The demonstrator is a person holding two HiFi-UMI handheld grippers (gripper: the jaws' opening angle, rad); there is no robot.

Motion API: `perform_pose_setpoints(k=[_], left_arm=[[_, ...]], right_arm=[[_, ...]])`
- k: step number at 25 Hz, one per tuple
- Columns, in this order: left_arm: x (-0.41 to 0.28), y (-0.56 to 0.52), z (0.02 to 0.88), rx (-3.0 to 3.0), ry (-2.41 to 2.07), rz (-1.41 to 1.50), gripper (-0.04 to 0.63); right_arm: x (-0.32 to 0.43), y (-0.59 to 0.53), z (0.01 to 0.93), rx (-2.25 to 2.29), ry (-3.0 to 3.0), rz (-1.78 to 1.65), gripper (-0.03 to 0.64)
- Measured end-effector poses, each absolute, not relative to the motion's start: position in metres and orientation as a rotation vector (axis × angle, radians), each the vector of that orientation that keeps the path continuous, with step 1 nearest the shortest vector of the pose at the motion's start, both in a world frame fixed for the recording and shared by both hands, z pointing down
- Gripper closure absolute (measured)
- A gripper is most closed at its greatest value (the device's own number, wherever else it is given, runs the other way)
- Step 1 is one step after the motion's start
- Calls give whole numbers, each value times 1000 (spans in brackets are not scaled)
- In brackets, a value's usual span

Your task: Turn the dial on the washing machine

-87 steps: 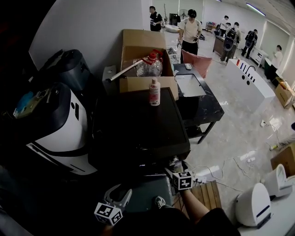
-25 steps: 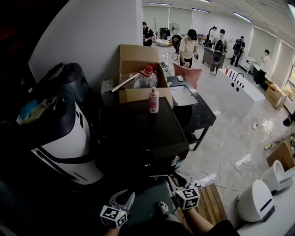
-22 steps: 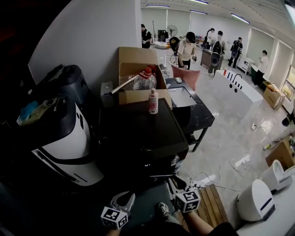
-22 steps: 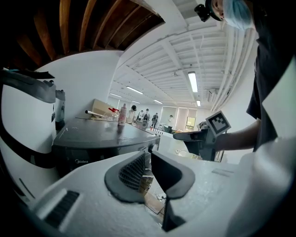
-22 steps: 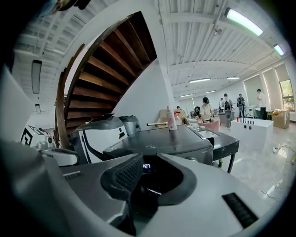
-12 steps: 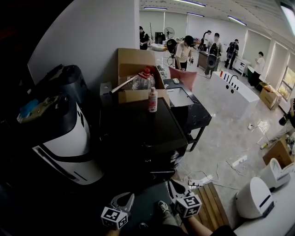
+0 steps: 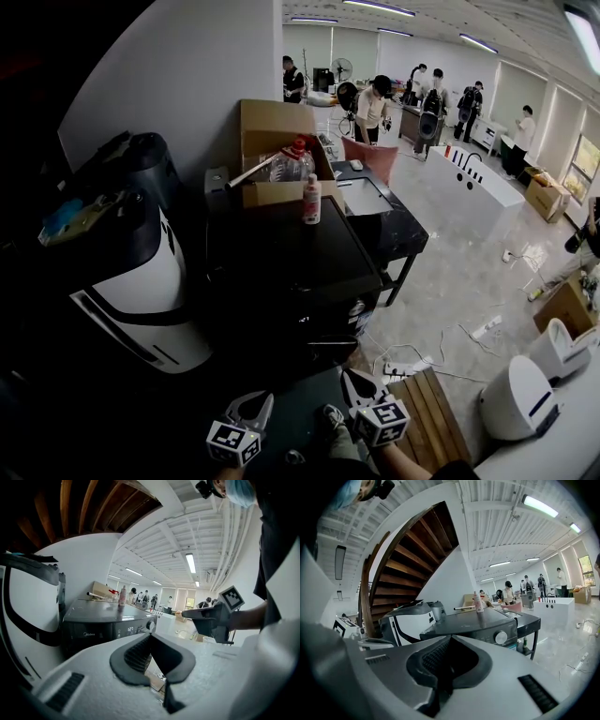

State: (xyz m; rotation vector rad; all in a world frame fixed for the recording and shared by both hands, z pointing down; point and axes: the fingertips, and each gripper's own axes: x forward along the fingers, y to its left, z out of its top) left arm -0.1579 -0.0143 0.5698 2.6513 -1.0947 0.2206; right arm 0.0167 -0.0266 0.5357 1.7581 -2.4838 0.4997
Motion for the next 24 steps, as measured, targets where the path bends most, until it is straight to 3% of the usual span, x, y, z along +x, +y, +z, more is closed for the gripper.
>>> perform_pose_setpoints(k=[24], left_arm=[[-162, -4, 578, 2629, -1098, 217, 584]], right_arm=[[10, -13, 547, 1741, -2460, 522, 617]])
